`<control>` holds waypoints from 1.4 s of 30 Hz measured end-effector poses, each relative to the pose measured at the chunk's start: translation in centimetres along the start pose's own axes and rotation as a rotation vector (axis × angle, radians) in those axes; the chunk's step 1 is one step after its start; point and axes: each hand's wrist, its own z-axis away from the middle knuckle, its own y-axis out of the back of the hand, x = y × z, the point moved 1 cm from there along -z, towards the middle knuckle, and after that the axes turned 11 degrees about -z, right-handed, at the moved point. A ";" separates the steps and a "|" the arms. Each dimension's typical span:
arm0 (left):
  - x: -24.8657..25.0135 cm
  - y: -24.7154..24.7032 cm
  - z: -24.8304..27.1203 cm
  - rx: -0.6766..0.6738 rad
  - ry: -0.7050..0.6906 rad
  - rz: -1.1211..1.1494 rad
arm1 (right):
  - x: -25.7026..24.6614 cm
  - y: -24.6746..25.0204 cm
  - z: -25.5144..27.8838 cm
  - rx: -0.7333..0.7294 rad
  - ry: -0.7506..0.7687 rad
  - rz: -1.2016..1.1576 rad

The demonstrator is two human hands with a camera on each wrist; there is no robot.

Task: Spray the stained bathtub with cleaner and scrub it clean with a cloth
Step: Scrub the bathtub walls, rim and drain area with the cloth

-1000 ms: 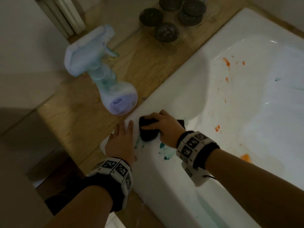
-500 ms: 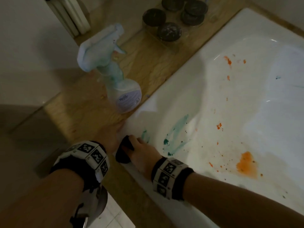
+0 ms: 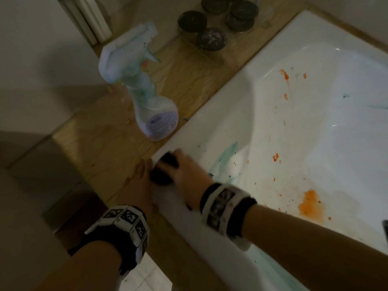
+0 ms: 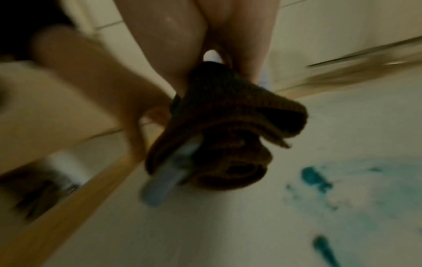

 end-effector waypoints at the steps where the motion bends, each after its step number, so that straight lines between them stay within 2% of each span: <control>1: -0.1 0.0 -0.1 0.022 0.018 0.004 | -1.1 -1.1 1.0 -0.137 0.050 0.095; 2: -0.4 -0.3 -0.5 0.019 0.025 0.001 | -1.6 -1.9 1.5 -0.227 0.076 0.185; 3: -0.8 -0.4 -0.9 0.034 0.028 0.021 | -1.3 -2.0 1.5 -0.232 0.066 0.220; 6: -1.3 0.6 -0.9 -0.007 0.007 0.144 | 0.7 -0.3 -1.0 -0.051 -0.027 0.238; 10: -1.6 1.1 -0.1 0.029 0.008 0.164 | 3.3 2.8 -3.4 0.236 -0.218 0.109; 12: -1.5 0.8 0.3 0.055 -0.033 0.178 | 4.3 4.6 -3.4 0.293 -0.324 0.065; 15: -1.2 -0.1 0.3 0.019 -0.149 0.024 | 5.0 6.3 -2.4 0.367 -0.444 -0.021; 17: -0.2 0.0 0.3 -0.010 -0.230 0.026 | 4.3 5.7 -1.3 0.409 -0.396 -0.082; 18: 0.4 0.2 0.1 -0.009 -0.261 0.032 | 3.7 4.8 -0.9 0.393 -0.296 -0.111; 20: 1.5 0.7 -0.3 -0.033 -0.275 0.037 | 2.4 2.1 0.0 0.217 -0.125 -0.063; 21: 1.8 0.8 -0.6 -0.044 -0.267 0.034 | 2.1 0.8 0.4 0.107 -0.093 0.002; 22: 2.1 0.9 -0.8 -0.050 -0.256 0.028 | 2.2 0.0 0.4 0.056 -0.096 0.036; 23: 2.2 1.1 -1.0 -0.055 -0.253 0.018 | 2.7 -0.3 0.2 0.073 -0.118 0.031; 27: 1.6 1.4 -1.2 -0.093 -0.252 -0.027 | 4.3 1.7 -0.4 0.331 -0.206 -0.150; 31: 1.8 1.3 -0.5 -0.096 -0.248 -0.043 | 5.7 4.9 -1.4 0.387 -0.290 -0.092; 35: 2.5 1.3 -0.1 -0.066 -0.221 -0.061 | 7.4 8.1 -1.4 0.618 -0.370 -0.340; 39: 2.7 1.0 0.1 -0.050 -0.215 -0.001 | 8.6 9.3 0.9 0.527 -0.383 -0.280; 42: 3.5 0.4 0.8 -0.021 -0.261 0.023 | 8.1 7.7 3.2 0.355 -0.236 -0.185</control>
